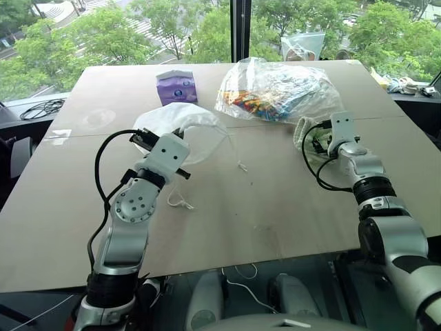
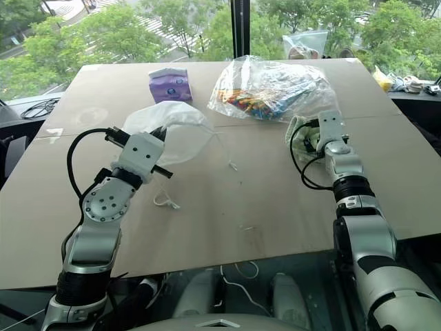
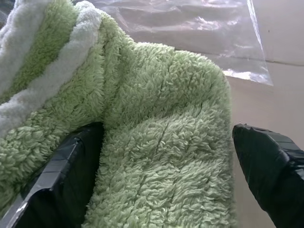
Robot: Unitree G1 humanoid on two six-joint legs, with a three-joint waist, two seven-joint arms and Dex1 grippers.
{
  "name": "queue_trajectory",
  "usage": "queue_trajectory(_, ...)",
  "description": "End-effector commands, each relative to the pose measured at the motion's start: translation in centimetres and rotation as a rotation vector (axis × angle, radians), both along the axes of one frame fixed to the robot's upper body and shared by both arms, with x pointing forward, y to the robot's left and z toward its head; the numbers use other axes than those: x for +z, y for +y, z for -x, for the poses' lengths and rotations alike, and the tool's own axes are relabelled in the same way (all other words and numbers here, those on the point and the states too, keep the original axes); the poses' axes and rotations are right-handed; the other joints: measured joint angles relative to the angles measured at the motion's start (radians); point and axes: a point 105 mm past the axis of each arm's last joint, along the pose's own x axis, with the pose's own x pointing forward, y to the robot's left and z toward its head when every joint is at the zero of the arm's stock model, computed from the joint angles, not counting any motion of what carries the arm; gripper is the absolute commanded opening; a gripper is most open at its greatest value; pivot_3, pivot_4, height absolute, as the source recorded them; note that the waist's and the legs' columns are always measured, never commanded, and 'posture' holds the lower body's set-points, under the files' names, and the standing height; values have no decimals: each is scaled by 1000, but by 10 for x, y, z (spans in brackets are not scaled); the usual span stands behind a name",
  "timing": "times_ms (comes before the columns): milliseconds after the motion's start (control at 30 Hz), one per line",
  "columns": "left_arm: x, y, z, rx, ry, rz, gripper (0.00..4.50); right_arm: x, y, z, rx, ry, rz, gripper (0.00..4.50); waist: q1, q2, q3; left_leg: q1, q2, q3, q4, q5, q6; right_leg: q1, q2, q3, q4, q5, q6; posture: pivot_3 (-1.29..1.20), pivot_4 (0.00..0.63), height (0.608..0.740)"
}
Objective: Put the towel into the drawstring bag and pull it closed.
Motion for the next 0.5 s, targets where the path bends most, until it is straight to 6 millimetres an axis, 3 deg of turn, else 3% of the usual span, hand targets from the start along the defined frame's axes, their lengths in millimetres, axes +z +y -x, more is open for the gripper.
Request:
queue_trajectory(33, 11, 1, 1, 1, -52, -25, 26, -62, 10, 27, 17, 244, -147, 4500, -3, -1, -1, 0, 0, -1, 0, 0, 0, 0, 0, 0, 0, 0, 0, 0, 150, 740)
queue_trajectory(200, 11, 1, 0, -1, -51, -29, 26, -52, 55, 28, 290, 226, -221, 4500, -26, -1, -2, 0, 1, -3, -3, 2, 4, -1, 3, 1, -1, 0, -1, 0, 150, 740)
queue_trajectory(367, 10, 2, -1, -1, -47, -20, 26, -51, 62, 30, 326, 225, -246, 4500, -44, -1, -2, 1, 3, -2, -11, 3, 4, -5, 8, 4, -1, -1, -1, 0, 150, 740)
queue_trajectory(500, 15, 16, -6, 60, -36, 147, 26, -43, 64, 27, 321, 200, -298, 4500, -44, -2, -3, 4, 5, 1, -16, 3, 4, -6, 10, 3, 0, -2, -4, 0, 150, 740)
